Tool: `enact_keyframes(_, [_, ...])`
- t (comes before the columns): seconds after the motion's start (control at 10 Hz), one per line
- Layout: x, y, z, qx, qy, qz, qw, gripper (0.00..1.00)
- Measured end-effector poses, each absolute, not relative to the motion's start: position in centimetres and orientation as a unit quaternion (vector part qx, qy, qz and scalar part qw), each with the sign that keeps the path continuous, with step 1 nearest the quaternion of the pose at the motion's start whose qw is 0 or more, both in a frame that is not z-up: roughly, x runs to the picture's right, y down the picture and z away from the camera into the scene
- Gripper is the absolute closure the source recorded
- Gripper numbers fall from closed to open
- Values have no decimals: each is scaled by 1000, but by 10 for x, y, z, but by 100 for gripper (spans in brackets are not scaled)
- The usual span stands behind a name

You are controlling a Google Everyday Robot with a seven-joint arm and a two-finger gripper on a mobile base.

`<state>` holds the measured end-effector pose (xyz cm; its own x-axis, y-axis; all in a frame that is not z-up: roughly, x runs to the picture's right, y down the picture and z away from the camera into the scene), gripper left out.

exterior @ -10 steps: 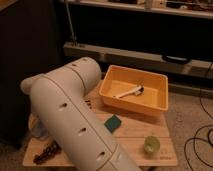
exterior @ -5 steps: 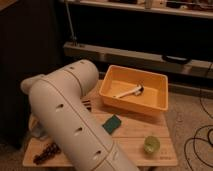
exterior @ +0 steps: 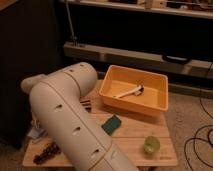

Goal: Place towel in metal cup

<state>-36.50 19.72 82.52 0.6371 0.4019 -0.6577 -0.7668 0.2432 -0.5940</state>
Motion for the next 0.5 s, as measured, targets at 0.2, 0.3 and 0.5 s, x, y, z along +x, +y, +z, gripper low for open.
enact_keyframes(0.2, [-363, 197, 821, -494, 198, 380, 757, 84])
enact_keyframes(0.3, [-359, 197, 820, -498, 207, 383, 750, 94])
enact_keyframes(0.5, [-345, 186, 818, -507, 214, 403, 731, 100])
